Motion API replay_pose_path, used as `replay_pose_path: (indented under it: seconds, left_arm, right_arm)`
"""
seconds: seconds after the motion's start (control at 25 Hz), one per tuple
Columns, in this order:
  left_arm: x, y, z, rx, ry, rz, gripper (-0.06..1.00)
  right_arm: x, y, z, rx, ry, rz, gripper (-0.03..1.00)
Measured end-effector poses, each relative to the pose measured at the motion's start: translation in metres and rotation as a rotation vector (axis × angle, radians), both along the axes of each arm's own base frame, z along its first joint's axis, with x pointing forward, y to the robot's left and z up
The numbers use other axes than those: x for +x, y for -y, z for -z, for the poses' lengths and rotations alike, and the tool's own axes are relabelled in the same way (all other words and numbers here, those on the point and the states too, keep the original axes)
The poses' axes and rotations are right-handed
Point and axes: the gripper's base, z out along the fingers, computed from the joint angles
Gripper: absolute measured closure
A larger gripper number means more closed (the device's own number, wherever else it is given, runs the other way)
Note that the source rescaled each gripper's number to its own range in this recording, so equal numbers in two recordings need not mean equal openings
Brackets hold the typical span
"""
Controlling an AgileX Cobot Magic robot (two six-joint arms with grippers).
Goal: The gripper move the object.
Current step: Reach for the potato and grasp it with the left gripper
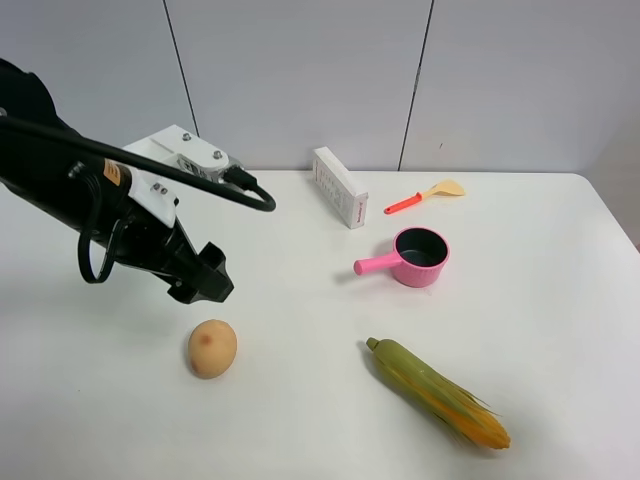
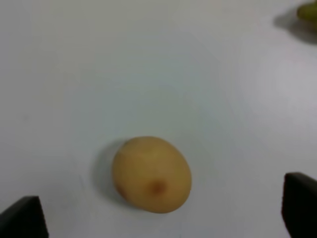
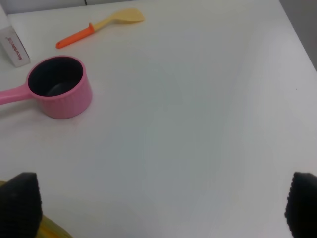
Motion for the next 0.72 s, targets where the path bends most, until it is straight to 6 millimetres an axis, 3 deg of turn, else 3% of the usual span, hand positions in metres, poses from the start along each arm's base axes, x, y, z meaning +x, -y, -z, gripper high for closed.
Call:
replay_pose_path:
  seconds: [0.44,0.72]
  left_arm:
    - [-0.018,-0.017,0.065,-0.014,0.084,-0.055,-0.01]
    - [-0.029,-0.024,0.085,-0.033,0.085,-0.095,-0.01]
  right_arm:
    - [0.000,0.000,0.000,0.000,0.000,0.000,-0.03]
    - [0.000,0.000,0.000,0.000,0.000,0.000,-0.03]
